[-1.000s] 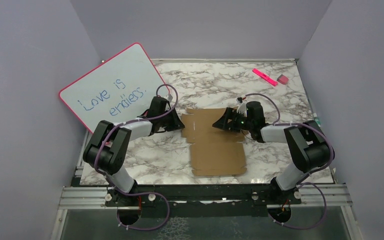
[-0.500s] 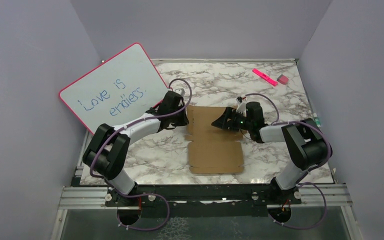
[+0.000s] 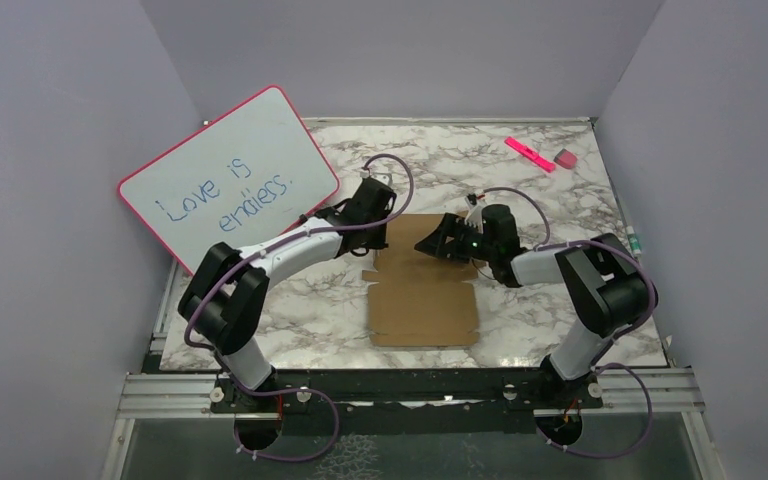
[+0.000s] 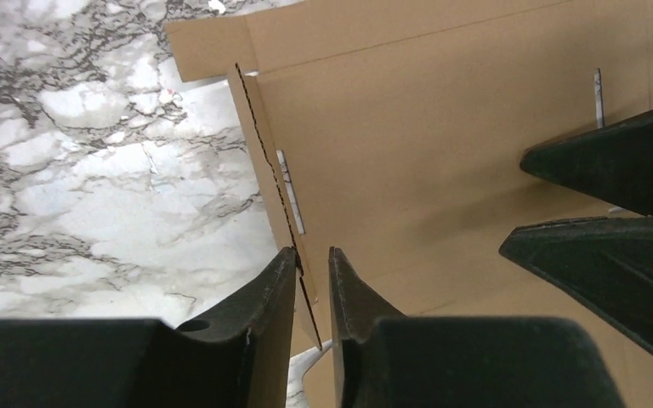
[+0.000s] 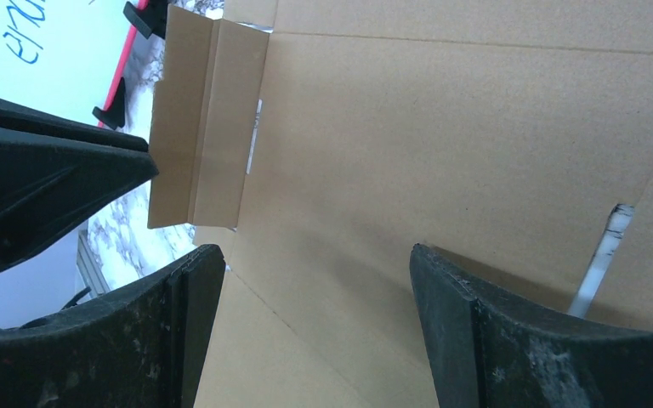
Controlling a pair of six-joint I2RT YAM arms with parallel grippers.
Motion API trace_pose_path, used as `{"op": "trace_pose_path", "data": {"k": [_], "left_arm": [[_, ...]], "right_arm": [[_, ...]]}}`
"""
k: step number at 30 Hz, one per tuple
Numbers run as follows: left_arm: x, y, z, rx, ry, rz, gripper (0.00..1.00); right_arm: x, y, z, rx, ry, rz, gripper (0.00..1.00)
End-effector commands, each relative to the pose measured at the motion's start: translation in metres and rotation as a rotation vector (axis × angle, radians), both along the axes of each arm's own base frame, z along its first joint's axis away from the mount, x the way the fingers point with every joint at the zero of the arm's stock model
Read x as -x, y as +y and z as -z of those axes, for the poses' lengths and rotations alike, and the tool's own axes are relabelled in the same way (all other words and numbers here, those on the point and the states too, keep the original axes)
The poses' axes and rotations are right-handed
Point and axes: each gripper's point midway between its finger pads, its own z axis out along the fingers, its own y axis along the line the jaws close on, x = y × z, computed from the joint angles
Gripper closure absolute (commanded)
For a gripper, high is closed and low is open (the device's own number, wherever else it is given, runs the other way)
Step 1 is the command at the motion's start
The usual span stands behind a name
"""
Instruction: Fold the paper box
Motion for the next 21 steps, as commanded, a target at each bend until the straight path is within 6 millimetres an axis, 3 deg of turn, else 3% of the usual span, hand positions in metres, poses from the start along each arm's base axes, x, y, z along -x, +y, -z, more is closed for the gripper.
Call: {"op": "trace_pose_path", "data": {"k": [1, 9, 15, 21], "left_arm": [[-0.006, 0.009, -0.002, -0.138, -0.036, -0.017, 0.77], [-0.006, 0.006, 0.01, -0.208, -0.019, -0.001, 0.72], [-0.002, -0.015, 0.019, -0.228, -0.008, 0.05, 0.73], [-0.003, -0.01, 0.007, -0.241, -0.038, 0.032, 0.73]], "right_arm": [[0.015, 0.001, 0.035, 0.066, 0.131, 0.035, 0.14], [0.016, 0.008, 0.041, 0.072, 0.148, 0.052, 0.14], [0.019, 0.011, 0.049, 0.065, 0.171, 0.067, 0.14], [0.018, 0.012, 0.045, 0.063, 0.159, 0.063, 0.14]]}}
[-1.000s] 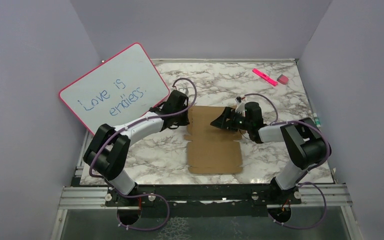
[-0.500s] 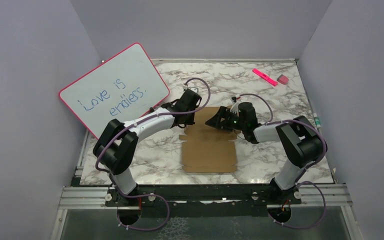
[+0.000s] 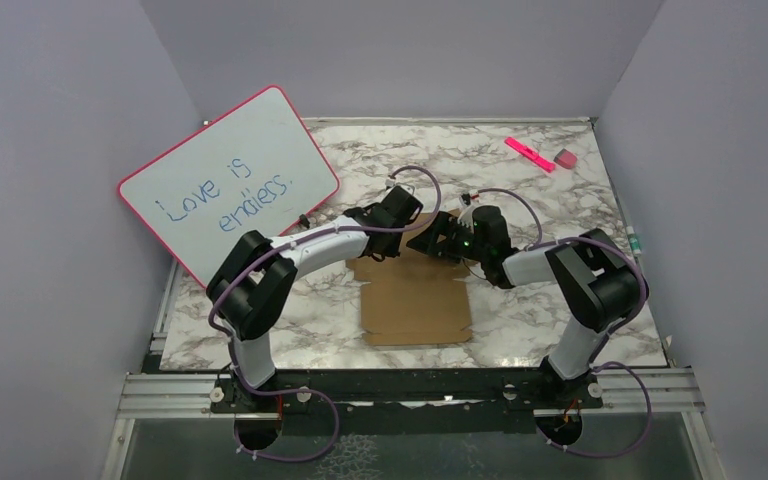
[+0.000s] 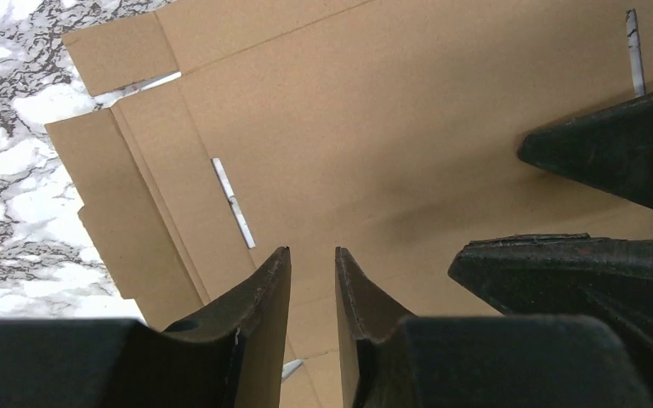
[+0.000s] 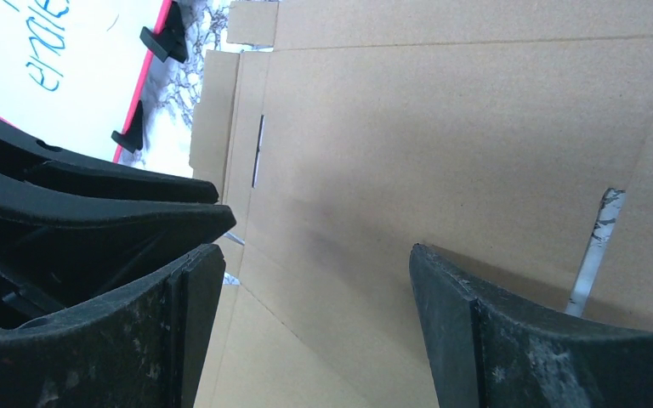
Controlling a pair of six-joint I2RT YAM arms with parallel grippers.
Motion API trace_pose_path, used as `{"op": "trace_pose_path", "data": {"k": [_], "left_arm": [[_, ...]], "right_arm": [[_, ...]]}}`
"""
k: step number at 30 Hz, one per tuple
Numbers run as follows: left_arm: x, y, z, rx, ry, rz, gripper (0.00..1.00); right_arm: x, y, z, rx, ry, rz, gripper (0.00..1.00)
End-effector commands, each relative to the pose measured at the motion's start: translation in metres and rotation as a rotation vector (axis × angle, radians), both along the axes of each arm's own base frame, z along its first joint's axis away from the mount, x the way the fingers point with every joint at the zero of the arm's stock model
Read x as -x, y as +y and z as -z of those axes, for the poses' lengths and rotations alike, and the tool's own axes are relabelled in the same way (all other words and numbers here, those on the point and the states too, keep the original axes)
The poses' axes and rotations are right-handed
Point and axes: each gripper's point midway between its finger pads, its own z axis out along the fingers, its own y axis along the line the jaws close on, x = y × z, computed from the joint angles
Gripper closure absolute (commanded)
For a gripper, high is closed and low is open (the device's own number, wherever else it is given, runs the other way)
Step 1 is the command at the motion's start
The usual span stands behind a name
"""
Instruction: Fold the paper box
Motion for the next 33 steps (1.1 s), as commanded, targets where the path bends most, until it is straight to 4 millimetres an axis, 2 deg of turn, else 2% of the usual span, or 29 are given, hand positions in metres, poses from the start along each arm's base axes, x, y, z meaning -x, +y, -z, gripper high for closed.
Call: {"op": "trace_pose_path", "data": {"k": [1, 9, 16, 19, 26, 33], "left_arm": [[-0.005, 0.008, -0.022, -0.02, -0.061, -0.023, 0.73], [0.008, 0.03, -0.056, 0.06, -0.12, -0.077, 0.68], [0.036, 0.051, -0.05, 0.27, -0.053, -0.115, 0.54], [0.048, 0.053, -0.044, 0.397, -0.007, -0.116, 0.47], [0.064, 0.058, -0.029, 0.608, 0.071, -0.131, 0.39], [0.067, 0.052, -0.01, 0.651, 0.133, -0.13, 0.37]], "right_arm": [[0.023, -0.01, 0.043, 0.098, 0.141, 0.011, 0.14], [0.017, -0.003, 0.011, 0.084, 0.052, -0.041, 0.13], [0.026, 0.001, -0.014, 0.058, 0.002, -0.109, 0.13], [0.033, 0.003, -0.021, 0.033, -0.014, -0.137, 0.13], [0.048, 0.002, -0.014, 0.012, 0.006, -0.166, 0.13], [0.057, 0.001, 0.005, 0.004, 0.04, -0.173, 0.13]]}}
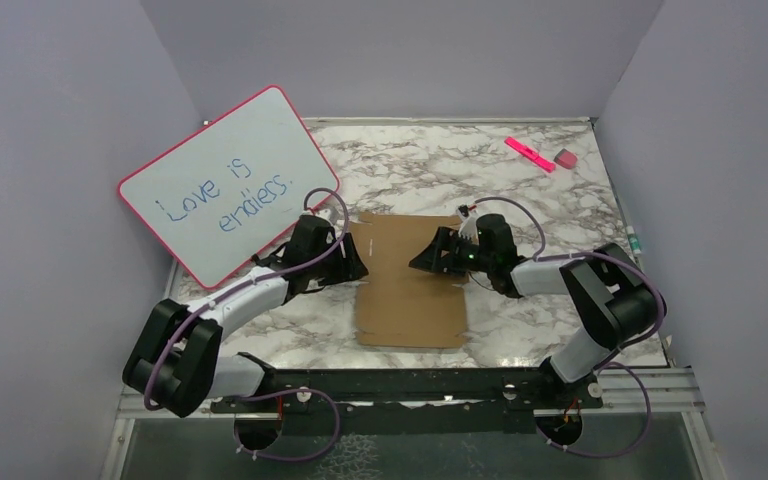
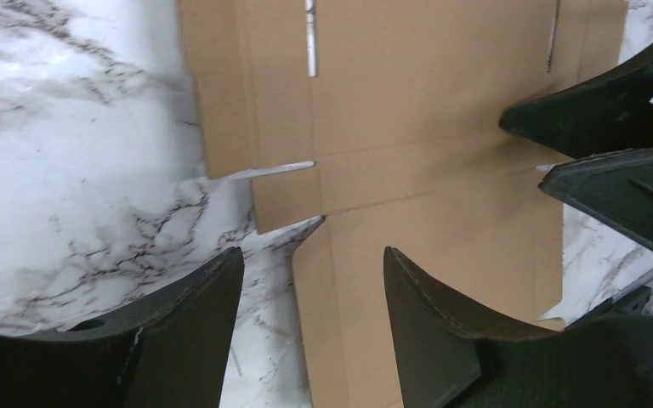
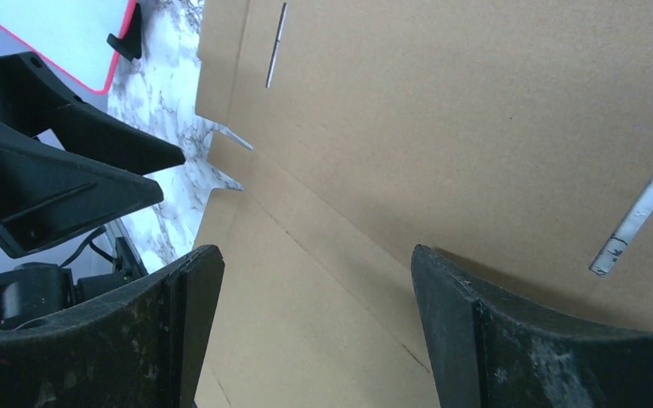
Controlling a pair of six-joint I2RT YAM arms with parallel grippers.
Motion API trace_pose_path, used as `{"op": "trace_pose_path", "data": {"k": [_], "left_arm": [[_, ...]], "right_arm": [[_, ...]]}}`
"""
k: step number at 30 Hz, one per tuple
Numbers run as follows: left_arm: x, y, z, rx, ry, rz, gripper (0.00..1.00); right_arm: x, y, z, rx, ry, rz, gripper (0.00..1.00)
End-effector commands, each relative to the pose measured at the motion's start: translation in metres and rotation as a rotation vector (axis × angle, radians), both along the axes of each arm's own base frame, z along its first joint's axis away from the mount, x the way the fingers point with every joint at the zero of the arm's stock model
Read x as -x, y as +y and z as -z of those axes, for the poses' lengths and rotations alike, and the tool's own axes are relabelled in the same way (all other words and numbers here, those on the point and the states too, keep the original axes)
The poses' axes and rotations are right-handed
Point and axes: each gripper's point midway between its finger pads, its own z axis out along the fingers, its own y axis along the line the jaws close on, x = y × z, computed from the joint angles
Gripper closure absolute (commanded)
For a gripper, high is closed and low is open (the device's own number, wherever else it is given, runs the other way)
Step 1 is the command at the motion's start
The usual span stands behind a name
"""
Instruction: Fold the paper box
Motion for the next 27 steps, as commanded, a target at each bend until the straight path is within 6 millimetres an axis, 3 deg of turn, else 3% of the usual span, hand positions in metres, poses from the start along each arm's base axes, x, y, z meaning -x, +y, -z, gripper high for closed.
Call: {"op": "trace_pose_path", "data": {"k": [1, 9, 18, 27], "left_arm": [[-0.007, -0.021, -0.009, 0.119, -0.022, 0.04, 0.37], [-0.007, -0.019, 0.014, 0.086, 0.026, 0.024, 0.37], [-0.014, 0.017, 0.001, -0.059, -0.059, -0.087, 0.34], [-0.014, 0.002, 0.018, 0.003, -0.013, -0.063, 0.34]], "right_arm": [[0.009, 0.004, 0.008, -0.021, 0.007, -0.033, 0.13], [0.009, 0.002, 0.018, -0.003, 0.015, -0.034, 0.13], [0.009, 0.002, 0.021, 0.007, 0.018, -0.036, 0.13], [0.009, 0.002, 0.021, 0.008, 0.02, -0.034, 0.13]]}}
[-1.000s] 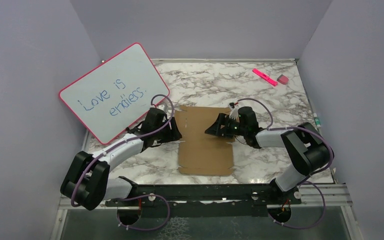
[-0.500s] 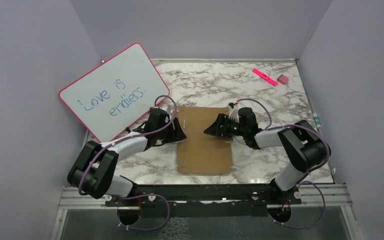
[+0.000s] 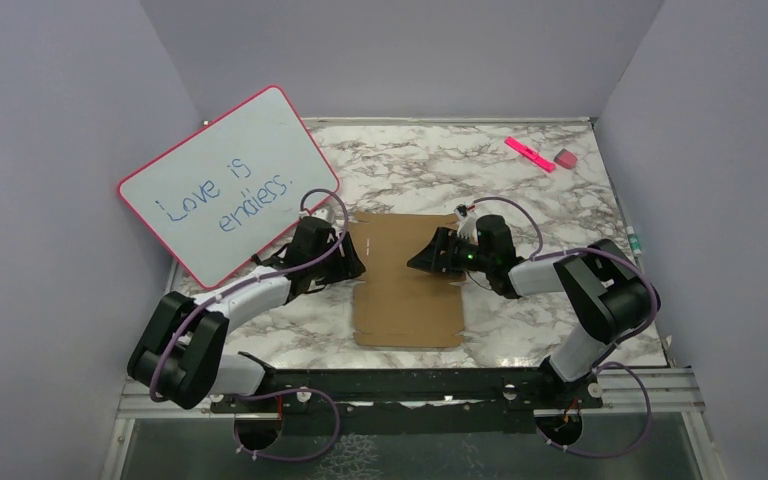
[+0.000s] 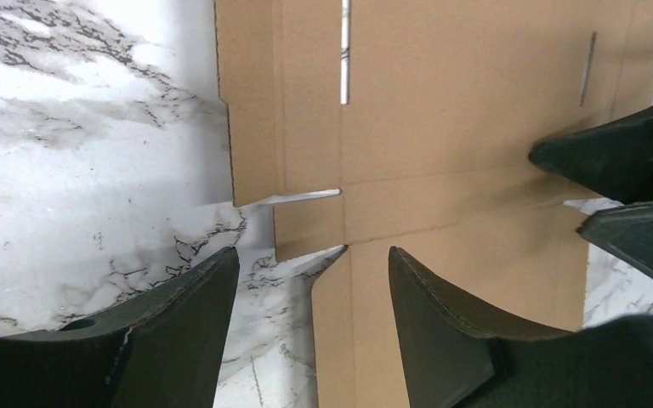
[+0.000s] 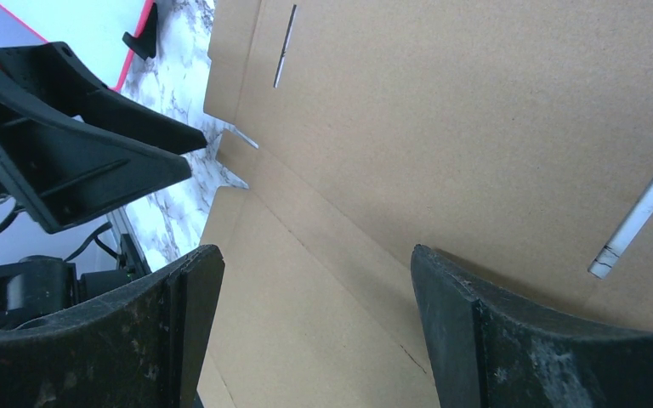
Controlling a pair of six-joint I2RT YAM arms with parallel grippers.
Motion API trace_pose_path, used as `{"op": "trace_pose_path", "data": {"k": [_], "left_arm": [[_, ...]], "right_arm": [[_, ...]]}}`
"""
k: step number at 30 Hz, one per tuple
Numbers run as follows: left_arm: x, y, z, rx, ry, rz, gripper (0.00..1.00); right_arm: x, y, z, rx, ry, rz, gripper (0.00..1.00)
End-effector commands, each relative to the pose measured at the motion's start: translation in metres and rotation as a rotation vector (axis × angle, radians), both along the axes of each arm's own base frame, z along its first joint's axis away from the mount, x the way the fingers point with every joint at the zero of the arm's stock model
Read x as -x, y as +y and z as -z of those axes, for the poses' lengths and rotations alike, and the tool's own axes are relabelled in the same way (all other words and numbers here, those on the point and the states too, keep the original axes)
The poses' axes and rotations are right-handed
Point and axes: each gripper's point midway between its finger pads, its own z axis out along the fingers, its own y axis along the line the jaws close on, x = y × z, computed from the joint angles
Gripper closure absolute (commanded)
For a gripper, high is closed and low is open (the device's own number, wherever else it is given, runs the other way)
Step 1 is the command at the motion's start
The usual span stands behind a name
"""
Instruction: Fold the paper box
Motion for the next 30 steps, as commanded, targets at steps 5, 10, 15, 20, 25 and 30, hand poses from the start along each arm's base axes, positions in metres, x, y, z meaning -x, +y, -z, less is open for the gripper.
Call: {"op": "trace_pose_path", "data": {"k": [5, 10, 15, 20, 25, 30], "left_arm": [[0.0, -0.013, 0.014, 0.065, 0.031, 0.024, 0.38], [-0.001, -0.019, 0.003, 0.103, 0.001, 0.039, 0.5], [-0.003, -0.019, -0.012, 0.111, -0.052, 0.055, 0.59], [-0.002, -0.027, -0.026, 0.14, -0.078, 0.082, 0.61], [-0.001, -0.038, -0.027, 0.13, -0.077, 0.132, 0.61], [0.005, -0.056, -0.023, 0.116, -0.066, 0.181, 0.61]], "right_arm": [[0.011, -0.004, 0.02, 0.043, 0.054, -0.009, 0.13], [0.011, -0.004, 0.021, 0.042, 0.055, -0.009, 0.13], [0.011, -0.003, 0.021, 0.036, 0.058, -0.012, 0.13], [0.01, -0.003, 0.02, 0.036, 0.057, -0.01, 0.13], [0.01, -0.002, 0.022, 0.034, 0.065, -0.01, 0.13], [0.01, -0.002, 0.024, 0.038, 0.068, -0.008, 0.13]]}}
